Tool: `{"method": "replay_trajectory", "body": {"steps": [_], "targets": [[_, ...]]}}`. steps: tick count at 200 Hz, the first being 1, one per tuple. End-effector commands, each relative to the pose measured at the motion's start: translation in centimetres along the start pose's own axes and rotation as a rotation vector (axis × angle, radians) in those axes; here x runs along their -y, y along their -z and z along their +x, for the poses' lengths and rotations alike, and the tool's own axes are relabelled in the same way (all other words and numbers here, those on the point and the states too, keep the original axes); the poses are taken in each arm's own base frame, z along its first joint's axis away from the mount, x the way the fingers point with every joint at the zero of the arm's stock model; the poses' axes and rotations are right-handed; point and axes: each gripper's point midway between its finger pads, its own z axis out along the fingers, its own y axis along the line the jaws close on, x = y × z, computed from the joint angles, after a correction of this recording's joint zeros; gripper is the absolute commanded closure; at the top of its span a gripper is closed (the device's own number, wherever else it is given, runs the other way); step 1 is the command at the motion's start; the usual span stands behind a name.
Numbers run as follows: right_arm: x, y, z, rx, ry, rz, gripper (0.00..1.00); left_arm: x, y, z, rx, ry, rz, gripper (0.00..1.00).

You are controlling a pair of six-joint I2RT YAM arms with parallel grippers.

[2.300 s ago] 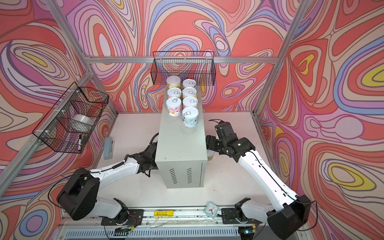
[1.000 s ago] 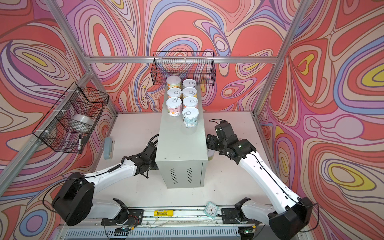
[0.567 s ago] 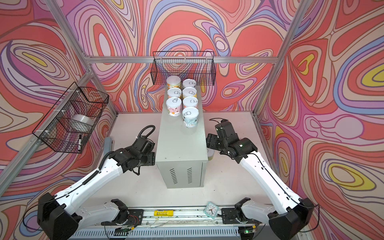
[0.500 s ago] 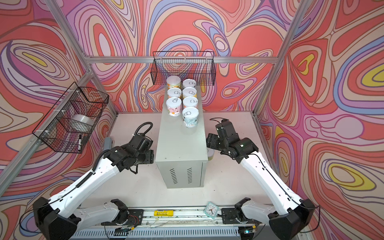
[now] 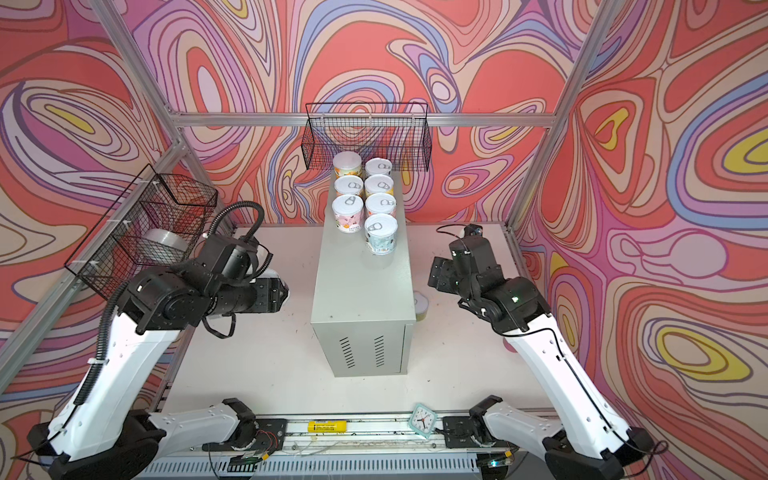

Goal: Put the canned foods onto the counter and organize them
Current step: 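Lift the small white-lidded can with the left gripper over the cabinet top, then set the small can in front of the pale blue can with the left gripper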

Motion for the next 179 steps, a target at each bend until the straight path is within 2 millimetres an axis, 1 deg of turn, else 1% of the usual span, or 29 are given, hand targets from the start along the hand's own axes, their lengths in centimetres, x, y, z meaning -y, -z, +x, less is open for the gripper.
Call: {"method": "replay_trajectory", "body": {"steps": [1,22,37,60,100,132,152,179], "targets": [[0.9,1.5,-1.0,0.036,0.023,0.038,0.11,-0.3,1.7,-0.7,-0.013,-0.079,-0.043,1.00],[0.6,2.4,-1.9,0.065,0.017,0.018,0.11,0.6,2.9,-2.8,0.026,-0.116,-0.036,1.00],[0.5,2.7,-2.4,0.079,0.024,0.017,0.11,1.3,3.2,-4.0,0.035,-0.141,-0.032,1.00],[0.3,3.2,-3.1,0.102,0.023,0.009,0.11,3.5,3.1,-6.0,0.063,-0.188,-0.007,1.00],[-0.3,4.1,-4.0,0.138,0.006,-0.034,0.11,8.2,0.9,-8.4,0.078,-0.239,0.076,1.00],[-0.6,4.6,-4.8,0.163,0.011,-0.050,0.11,11.2,-0.7,-9.5,0.098,-0.261,0.125,1.00],[-0.9,4.7,-5.1,0.168,0.017,-0.059,0.11,12.5,-1.4,-9.8,0.115,-0.273,0.138,1.00],[-1.2,4.9,-5.3,0.175,0.021,-0.074,0.11,13.2,-2.3,-10.0,0.112,-0.276,0.132,1.00]]}}
